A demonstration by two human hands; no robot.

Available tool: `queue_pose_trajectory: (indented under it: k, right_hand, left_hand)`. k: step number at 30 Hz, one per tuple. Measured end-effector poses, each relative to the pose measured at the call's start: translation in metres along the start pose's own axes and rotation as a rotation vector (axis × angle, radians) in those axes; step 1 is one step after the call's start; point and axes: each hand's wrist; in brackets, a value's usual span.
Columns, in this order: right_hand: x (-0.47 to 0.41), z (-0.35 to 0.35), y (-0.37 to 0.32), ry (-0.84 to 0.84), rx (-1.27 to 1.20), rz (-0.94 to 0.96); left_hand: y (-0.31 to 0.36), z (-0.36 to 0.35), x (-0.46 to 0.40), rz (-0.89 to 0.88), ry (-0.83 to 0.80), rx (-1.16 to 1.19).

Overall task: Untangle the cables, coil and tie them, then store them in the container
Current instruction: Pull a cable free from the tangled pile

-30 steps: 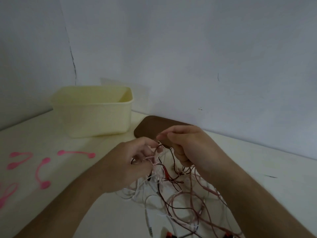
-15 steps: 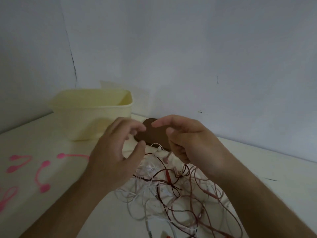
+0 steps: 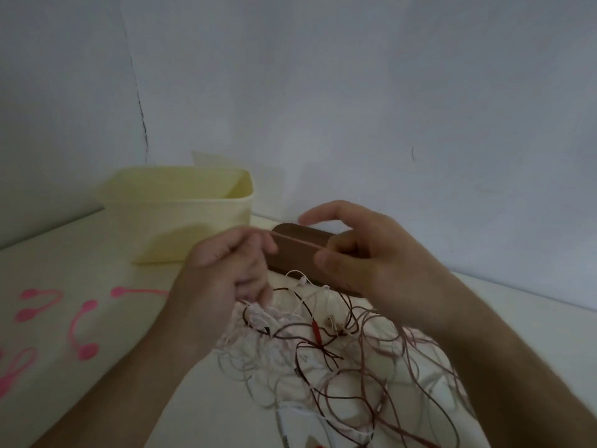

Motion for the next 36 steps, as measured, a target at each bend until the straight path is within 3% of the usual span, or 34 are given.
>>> queue_pose_trajectory:
  k: [3,5,7,9,12,15,18,21,27,30,34,36]
  right_hand:
    - [-0.001,0.02,0.005,0.161,0.112,-0.049]
    - [-0.004,0.027,0.013,0.356,0.108,-0.09]
    - [-0.006,0.034,0.021,0.528,-0.057,-0.148]
    - [-0.009,0.039,0.023,0.577,-0.338,-0.203]
    - [-0.01,0.042,0.021,0.518,-0.606,-0.193]
    - [-0.012,0.033,0.018,0.372,-0.56,-0.193]
    - [-0.015,0.015,0.015,0.194,-0.487,-0.285]
    - [-0.014,0.005,0.018,0.123,-0.418,-0.24]
    - [-0.006,0.015,0.009,0.16,-0.433,-0.115]
    - [0.001,0.009,0.003,0.166,-0.302,-0.055]
    - [0.004,-0.011,-0.003,0.056,0.033,0.089]
    - [0.004,-0.021,-0.004,0.045,0.201,0.134]
  left_hand:
    - [0.006,0.02,-0.014,0.027,0.255,0.105]
    - [0.007,0.036,-0.021,0.073,0.384,0.149]
    - [0.006,0.047,-0.026,0.113,0.484,0.223]
    - [0.005,0.05,-0.026,0.119,0.518,0.294]
    - [0.006,0.042,-0.025,0.133,0.436,0.259]
    - [0.004,0.027,-0.022,0.134,0.256,0.208]
    - [0.004,0.023,-0.018,0.013,0.089,0.197]
    - [0.006,0.03,-0.02,-0.043,0.132,0.219]
    - [0.015,0.049,-0.025,0.025,0.251,0.38]
    - [0.02,0.045,-0.023,-0.044,0.134,0.38]
    - [0.021,0.02,-0.008,-0.116,-0.075,-0.031]
    - [0.021,0.001,0.001,-0.098,-0.152,-0.122]
Point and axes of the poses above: each hand's wrist, its own x-axis away from the middle knuckle, its own z-axis out of the back of the hand, y = z × x, and after that the axes turned 13 degrees about -z, right-handed
